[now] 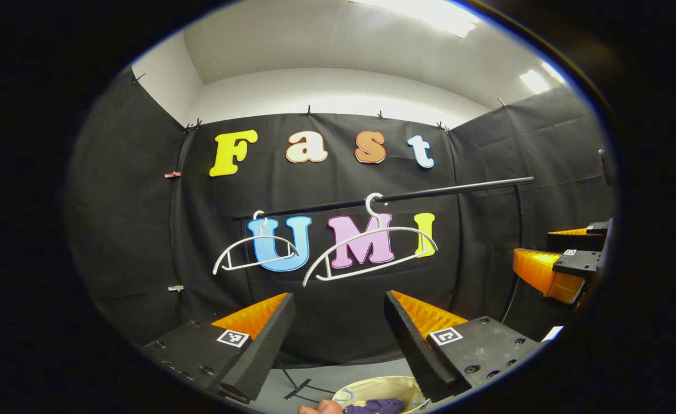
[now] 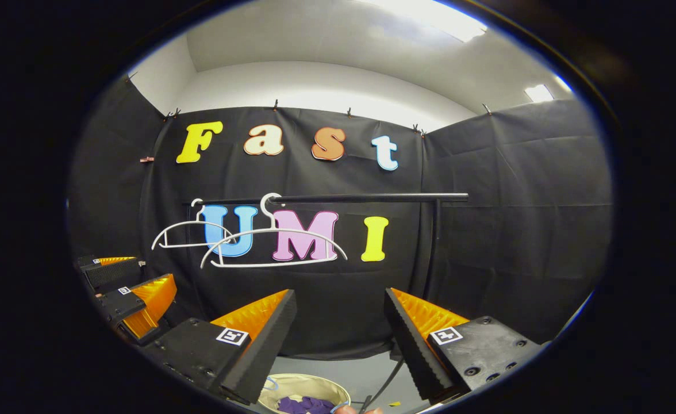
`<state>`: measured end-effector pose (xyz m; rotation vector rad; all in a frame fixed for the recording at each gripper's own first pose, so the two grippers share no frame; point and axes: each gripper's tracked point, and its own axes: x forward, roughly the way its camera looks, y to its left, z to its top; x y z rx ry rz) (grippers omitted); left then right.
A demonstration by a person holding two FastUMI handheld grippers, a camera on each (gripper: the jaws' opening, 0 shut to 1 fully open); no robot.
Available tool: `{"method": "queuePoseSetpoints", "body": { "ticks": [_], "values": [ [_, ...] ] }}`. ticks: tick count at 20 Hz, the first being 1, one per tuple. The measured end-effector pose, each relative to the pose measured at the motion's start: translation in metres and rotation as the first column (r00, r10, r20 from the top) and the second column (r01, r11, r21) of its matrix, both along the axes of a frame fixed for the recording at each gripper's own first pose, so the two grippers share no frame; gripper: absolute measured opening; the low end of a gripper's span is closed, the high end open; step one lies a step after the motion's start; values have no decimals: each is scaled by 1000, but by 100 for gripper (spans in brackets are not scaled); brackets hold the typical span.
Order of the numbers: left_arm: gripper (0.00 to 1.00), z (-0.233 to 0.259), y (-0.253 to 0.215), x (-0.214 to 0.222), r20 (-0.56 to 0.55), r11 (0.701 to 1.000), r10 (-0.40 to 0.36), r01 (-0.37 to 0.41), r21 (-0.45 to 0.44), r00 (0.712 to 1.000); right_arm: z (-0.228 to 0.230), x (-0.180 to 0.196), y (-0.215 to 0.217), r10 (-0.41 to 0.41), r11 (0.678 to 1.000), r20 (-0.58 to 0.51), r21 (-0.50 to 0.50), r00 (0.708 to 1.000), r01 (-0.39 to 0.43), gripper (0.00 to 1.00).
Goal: Grasp the clothes on the hanger with both hands and then place them into the laundry hamper below.
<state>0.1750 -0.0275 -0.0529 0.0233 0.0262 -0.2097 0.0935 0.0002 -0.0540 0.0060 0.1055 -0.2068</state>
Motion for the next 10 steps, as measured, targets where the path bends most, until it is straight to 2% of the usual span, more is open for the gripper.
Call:
{"method": "queuePoseSetpoints", "body": {
  "ticks": [10],
  "values": [
    [99, 1, -5, 11, 10, 1000, -18, 18, -9, 1000, 1, 6, -5, -22, 1000, -1, -11, 1000, 22, 99]
  ]
}}
